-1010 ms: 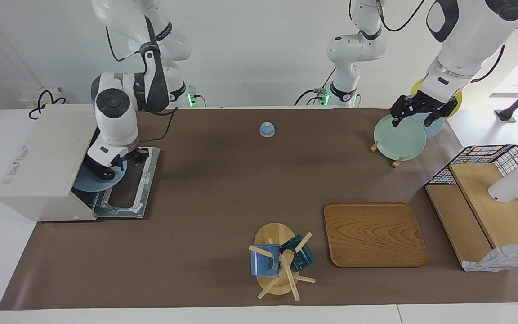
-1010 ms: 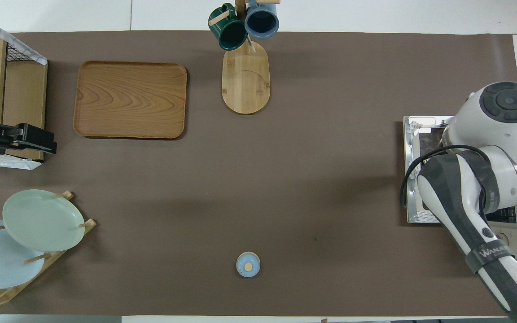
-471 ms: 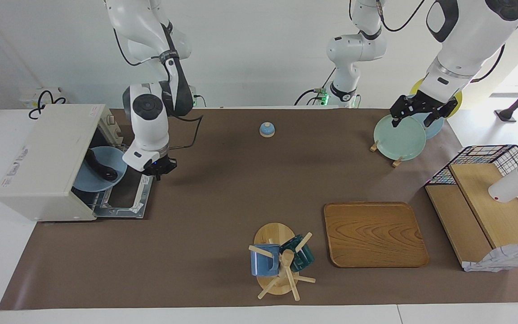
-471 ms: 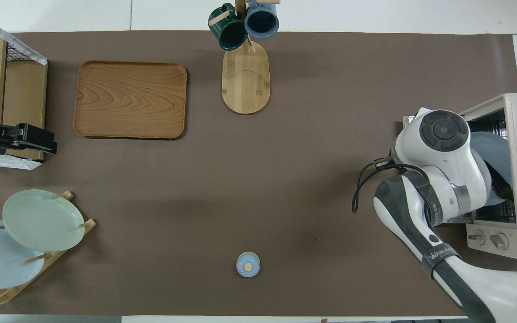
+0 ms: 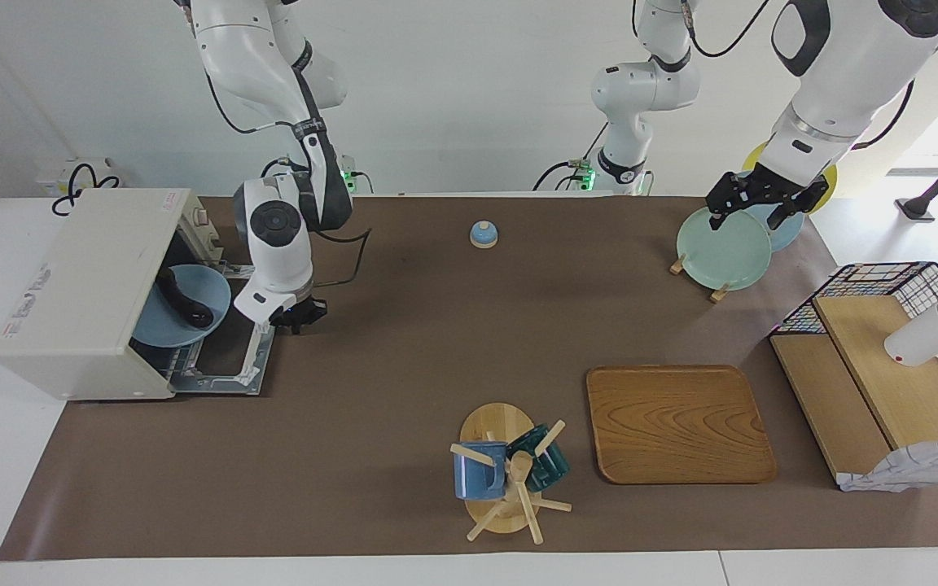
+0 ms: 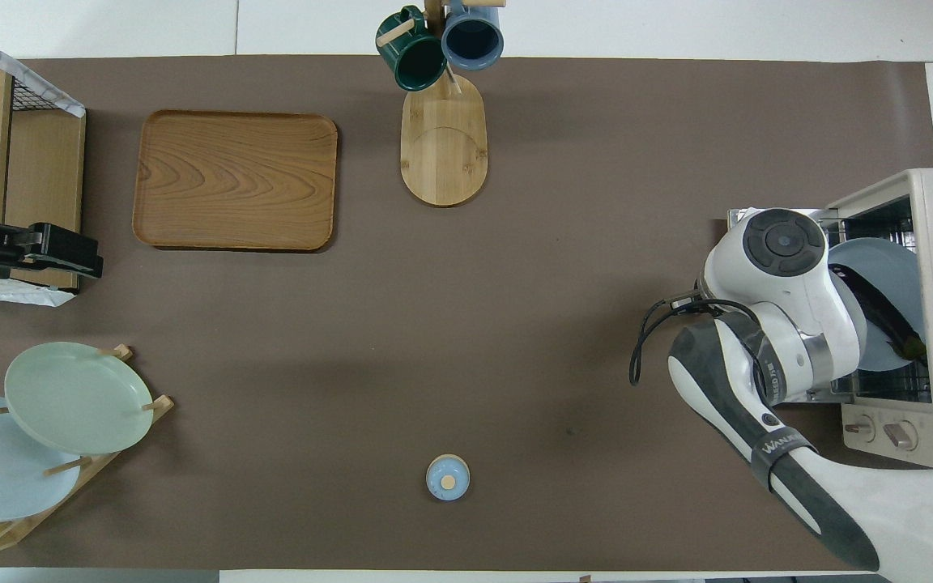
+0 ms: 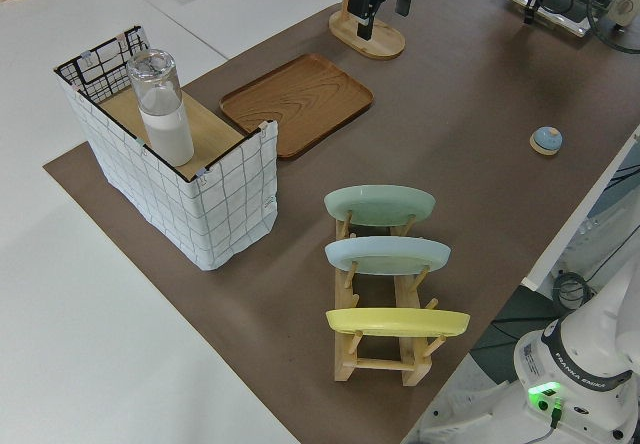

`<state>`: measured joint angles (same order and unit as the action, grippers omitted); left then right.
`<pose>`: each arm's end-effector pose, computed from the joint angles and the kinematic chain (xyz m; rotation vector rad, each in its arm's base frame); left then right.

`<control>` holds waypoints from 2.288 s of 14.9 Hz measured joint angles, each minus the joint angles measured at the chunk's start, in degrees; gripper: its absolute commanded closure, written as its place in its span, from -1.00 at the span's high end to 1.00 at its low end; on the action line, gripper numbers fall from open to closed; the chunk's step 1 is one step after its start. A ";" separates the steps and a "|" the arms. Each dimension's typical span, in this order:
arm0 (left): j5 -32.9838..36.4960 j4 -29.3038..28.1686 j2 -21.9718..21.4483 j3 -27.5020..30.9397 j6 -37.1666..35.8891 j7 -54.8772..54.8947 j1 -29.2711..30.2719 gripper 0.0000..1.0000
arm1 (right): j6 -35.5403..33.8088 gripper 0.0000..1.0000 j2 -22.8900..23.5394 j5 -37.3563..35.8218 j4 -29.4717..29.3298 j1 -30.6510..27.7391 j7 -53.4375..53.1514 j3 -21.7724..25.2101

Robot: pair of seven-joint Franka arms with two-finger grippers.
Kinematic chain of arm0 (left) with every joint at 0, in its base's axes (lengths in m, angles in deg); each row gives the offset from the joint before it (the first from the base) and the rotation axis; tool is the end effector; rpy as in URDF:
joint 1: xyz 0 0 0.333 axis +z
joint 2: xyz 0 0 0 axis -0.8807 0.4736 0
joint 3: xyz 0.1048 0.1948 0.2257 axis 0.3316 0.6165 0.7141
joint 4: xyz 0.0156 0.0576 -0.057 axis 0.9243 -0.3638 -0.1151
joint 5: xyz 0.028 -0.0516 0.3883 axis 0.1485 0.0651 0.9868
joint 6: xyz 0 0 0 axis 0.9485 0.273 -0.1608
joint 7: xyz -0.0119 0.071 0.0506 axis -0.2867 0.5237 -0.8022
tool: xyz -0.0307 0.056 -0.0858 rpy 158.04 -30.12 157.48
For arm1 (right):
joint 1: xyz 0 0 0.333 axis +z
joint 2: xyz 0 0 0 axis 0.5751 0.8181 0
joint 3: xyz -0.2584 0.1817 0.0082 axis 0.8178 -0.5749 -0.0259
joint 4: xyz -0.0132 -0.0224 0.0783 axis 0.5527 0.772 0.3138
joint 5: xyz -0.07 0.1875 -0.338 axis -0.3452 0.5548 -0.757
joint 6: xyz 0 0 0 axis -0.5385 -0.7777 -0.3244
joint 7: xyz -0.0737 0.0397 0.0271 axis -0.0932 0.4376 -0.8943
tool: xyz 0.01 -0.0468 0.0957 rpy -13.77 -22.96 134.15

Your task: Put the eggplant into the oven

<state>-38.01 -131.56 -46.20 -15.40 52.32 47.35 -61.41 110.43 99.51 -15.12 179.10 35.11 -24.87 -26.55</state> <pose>0.5389 -0.0552 0.6062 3.1313 -0.1237 -0.0878 0.5387 0.0695 0.2946 2.9255 0.2907 -0.1433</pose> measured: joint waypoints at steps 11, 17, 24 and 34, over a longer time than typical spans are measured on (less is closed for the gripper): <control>0.00 0.00 0.00 0.00 0.00 0.00 0.00 1.00 | -7.54 -1.00 -0.06 -8.04 -3.70 -0.58 2.08 -1.21; 0.00 0.00 0.00 0.00 0.00 0.00 0.00 1.00 | -22.99 -1.00 -3.59 -8.14 -18.04 -6.39 20.07 -0.53; 0.00 0.00 0.00 -0.01 0.00 0.00 0.00 1.00 | -27.40 -0.64 -6.00 0.97 -21.08 -12.06 26.30 0.18; 0.00 0.00 0.00 -0.01 0.00 0.00 0.00 1.00 | -43.46 1.00 -9.18 15.32 -33.21 -9.91 15.79 -0.44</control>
<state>-38.01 -131.56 -46.20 -15.41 52.32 47.35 -61.41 66.96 90.33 0.19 145.88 25.20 -9.08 -26.99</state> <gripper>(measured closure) 0.000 0.322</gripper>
